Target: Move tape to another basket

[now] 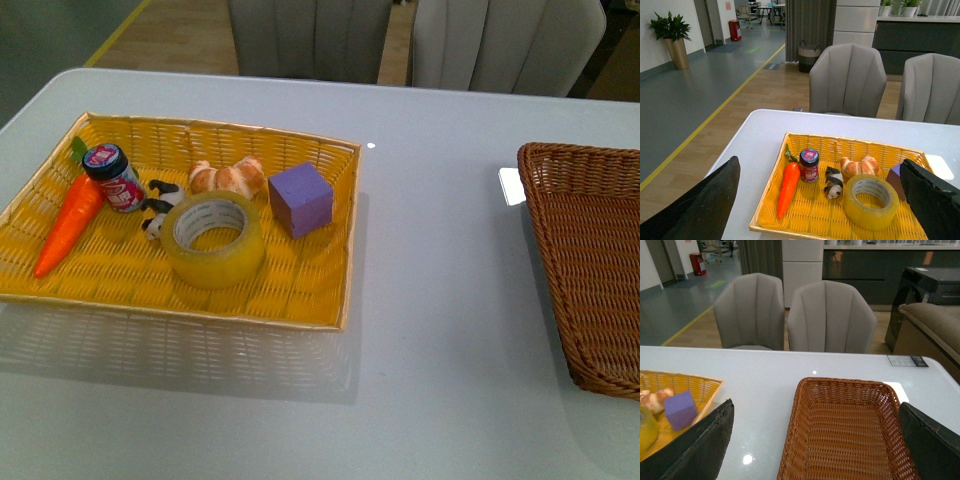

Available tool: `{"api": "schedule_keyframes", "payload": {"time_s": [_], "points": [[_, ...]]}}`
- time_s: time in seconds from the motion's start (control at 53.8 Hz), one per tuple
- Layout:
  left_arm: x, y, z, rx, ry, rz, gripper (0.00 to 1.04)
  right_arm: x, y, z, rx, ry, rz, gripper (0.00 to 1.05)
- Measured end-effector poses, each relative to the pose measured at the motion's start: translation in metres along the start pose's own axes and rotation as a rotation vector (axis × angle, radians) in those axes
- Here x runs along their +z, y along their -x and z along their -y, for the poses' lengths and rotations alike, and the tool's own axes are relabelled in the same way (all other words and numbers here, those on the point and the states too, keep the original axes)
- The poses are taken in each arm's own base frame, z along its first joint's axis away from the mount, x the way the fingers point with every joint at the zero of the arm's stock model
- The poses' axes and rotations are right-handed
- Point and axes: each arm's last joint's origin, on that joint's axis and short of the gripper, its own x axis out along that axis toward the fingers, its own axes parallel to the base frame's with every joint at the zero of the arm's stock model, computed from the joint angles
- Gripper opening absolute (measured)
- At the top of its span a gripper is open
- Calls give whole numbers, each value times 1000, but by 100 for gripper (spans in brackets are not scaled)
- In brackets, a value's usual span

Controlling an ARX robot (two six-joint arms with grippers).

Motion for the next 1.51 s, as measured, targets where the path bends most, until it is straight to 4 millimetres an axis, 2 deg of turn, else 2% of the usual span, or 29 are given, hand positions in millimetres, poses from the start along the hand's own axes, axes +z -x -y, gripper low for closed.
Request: {"api": "schedule_keyframes", "payload": {"time_s": [0.986, 1.079, 1.135, 1.191, 1.358, 1.507], "points": [[0, 0, 0, 0, 0, 0, 96, 0, 0, 0, 0, 0, 0, 96], [0, 0, 0, 0, 0, 0, 96, -1, -3, 4, 102, -17, -336, 96], [0, 0, 0, 0, 0, 0, 96, 0, -13, 12, 101, -53, -513, 96], [0, 0, 0, 0, 0, 0, 96, 0, -24, 22, 62, -63, -556, 96], [0, 0, 0, 0, 0, 0, 96, 5, -62, 55, -44, -25, -541, 96], [0, 0, 0, 0, 0, 0, 96, 0, -101, 88, -130, 57, -526, 96]]}}
